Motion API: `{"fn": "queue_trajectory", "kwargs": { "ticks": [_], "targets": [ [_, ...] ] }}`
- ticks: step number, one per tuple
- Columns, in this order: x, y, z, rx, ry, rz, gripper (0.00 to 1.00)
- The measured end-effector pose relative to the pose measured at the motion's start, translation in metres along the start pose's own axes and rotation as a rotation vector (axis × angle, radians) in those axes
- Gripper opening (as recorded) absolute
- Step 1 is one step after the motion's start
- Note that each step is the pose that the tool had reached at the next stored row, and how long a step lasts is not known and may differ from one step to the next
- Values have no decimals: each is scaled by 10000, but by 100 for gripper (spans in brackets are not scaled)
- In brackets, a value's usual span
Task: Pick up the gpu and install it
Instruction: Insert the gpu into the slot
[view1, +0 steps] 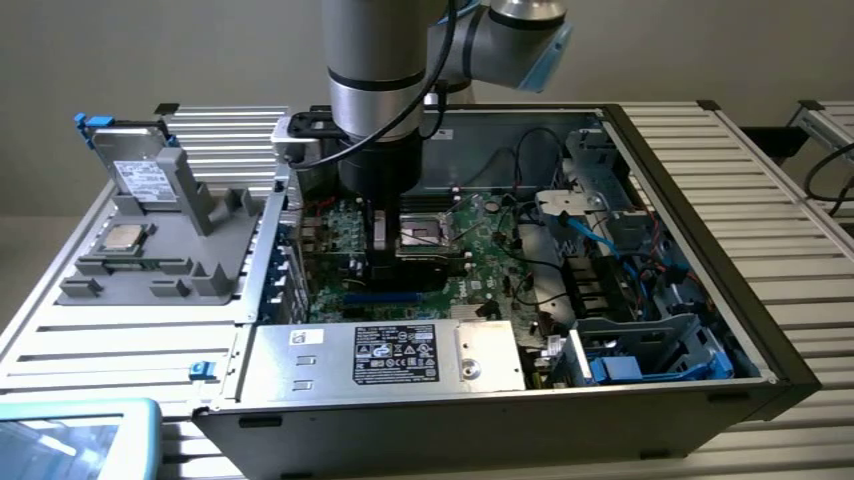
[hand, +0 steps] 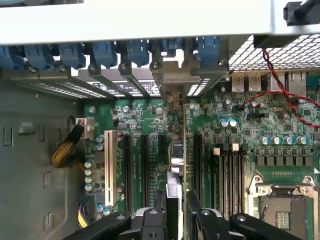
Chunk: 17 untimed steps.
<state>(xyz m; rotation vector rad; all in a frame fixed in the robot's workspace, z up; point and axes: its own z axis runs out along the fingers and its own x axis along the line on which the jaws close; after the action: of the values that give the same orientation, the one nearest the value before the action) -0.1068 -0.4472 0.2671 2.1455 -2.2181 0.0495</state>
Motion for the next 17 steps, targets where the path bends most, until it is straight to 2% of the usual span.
{"fn": "queue_trajectory", "kwargs": {
  "ticks": [6, 17],
  "targets": [
    [-2, 7, 40, 1, 5, 3, 27],
    [-1, 29, 40, 1, 19, 2, 27]
  ]
}}
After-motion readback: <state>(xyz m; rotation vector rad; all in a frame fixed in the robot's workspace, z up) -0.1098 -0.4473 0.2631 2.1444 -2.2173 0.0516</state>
